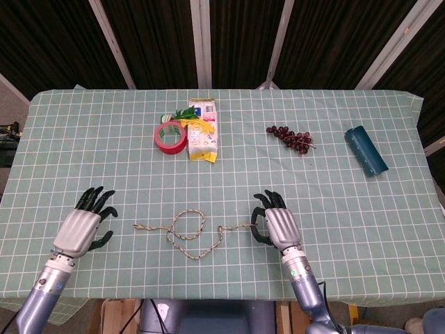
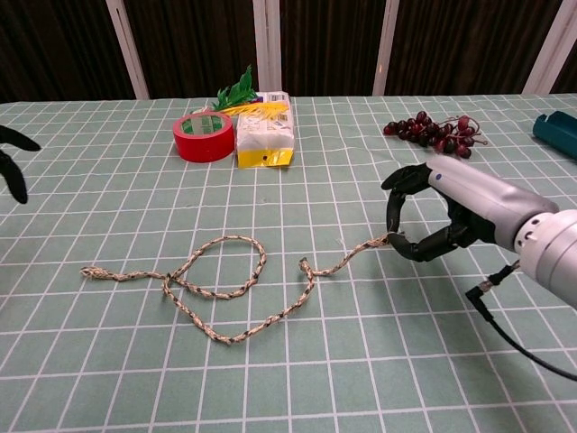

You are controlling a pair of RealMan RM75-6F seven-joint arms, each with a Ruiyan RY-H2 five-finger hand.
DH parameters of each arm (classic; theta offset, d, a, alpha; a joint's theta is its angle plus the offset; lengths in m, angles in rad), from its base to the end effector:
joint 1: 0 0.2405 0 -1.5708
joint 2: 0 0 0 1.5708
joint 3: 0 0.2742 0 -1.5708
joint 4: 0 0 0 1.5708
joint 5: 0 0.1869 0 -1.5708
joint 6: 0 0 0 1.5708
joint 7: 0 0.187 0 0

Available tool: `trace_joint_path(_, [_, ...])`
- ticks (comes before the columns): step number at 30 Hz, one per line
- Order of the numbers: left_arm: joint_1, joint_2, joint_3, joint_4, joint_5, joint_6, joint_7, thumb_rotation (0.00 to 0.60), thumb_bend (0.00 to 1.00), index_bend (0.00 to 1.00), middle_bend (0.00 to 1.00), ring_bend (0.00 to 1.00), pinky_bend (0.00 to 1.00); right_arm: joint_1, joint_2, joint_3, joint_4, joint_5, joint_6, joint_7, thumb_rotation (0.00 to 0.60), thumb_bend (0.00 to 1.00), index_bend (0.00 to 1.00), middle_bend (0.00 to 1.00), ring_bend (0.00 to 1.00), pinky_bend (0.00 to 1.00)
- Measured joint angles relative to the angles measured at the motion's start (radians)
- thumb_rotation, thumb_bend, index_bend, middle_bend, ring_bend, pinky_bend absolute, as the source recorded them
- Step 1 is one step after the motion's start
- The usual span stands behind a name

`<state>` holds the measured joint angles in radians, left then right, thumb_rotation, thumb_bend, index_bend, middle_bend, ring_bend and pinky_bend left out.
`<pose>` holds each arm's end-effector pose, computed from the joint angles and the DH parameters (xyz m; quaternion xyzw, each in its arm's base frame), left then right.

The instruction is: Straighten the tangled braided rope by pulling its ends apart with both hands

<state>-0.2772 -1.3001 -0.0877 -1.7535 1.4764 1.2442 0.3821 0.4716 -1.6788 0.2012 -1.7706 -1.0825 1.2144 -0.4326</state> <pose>-0.2328 0.2712 0.0851 -0.7018 -0.3506 -0.3718 0.4963 -0.1553 -0.3085 -0.0182 0.6138 -0.5192 0.4344 0.4061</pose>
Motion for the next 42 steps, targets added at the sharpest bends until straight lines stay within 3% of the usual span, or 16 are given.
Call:
trace_joint_path(7, [-0.072, -0.112, -0.053, 0.009, -0.171, -0.077, 0.131, 0.6, 0.4, 0.47, 0.12, 0.0, 0.0, 0.002, 0.019, 0.004, -0.016, 0.008, 0.007, 0.0, 0.6, 0.51, 0.65, 0.19, 0.0, 0.0])
trace_joint_path(15, [-0.119, -0.211, -0.059, 0.02, -0.295, -0.108, 0.222, 0.6, 0.41, 0.48, 0.12, 0.0, 0.0, 0.004, 0.016, -0.006, -0.028, 0.01, 0.015, -0.008, 0.6, 0.51, 0.65, 0.19, 0.0, 0.0])
trace_joint_path(27, [-0.151, -0.299, -0.029, 0.056, -0.357, -0.089, 0.279, 0.6, 0.44, 0.52, 0.13, 0.0, 0.0, 0.006, 0.012, -0.012, -0.028, 0.018, 0.025, -0.01, 0.6, 0.51, 0.65, 0.19, 0.0, 0.0])
trace_joint_path(42, [-0.173, -0.323, -0.019, 0.084, -0.378, -0.07, 0.28, 0.6, 0.45, 0.53, 0.14, 0.0, 0.0, 0.009, 0.018, -0.013, -0.025, 0.023, 0.027, -0.002, 0.6, 0.51, 0.65, 0.19, 0.0, 0.0])
